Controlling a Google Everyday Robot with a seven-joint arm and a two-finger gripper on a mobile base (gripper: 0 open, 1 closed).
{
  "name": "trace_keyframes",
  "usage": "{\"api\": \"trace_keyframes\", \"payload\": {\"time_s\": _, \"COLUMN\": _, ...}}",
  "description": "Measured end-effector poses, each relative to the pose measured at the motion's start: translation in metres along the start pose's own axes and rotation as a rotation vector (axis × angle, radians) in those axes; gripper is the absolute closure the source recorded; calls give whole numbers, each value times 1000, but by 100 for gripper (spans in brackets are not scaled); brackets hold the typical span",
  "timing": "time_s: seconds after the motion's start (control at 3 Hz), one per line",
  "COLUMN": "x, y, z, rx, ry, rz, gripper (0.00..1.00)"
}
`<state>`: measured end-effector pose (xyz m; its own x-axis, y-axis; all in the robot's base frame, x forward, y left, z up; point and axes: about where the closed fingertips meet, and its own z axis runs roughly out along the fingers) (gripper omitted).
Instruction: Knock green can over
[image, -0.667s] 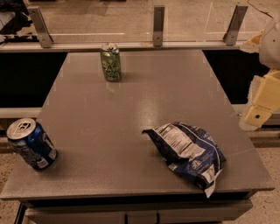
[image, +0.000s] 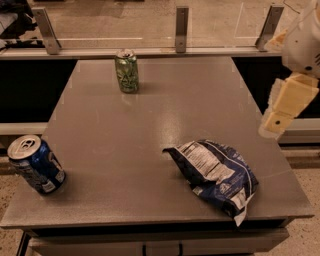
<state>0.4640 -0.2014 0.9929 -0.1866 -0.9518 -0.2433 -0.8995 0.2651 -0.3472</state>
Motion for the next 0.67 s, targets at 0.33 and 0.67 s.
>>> {"api": "trace_keyframes", "payload": {"time_s": 0.33, "x": -38, "y": -49, "z": 27, "rx": 60, "ry": -86, "rz": -43, "gripper": 0}}
{"api": "trace_keyframes", "payload": {"time_s": 0.67, "x": -82, "y": -110, "z": 65, "rx": 106, "ry": -262, "rz": -32, "gripper": 0}}
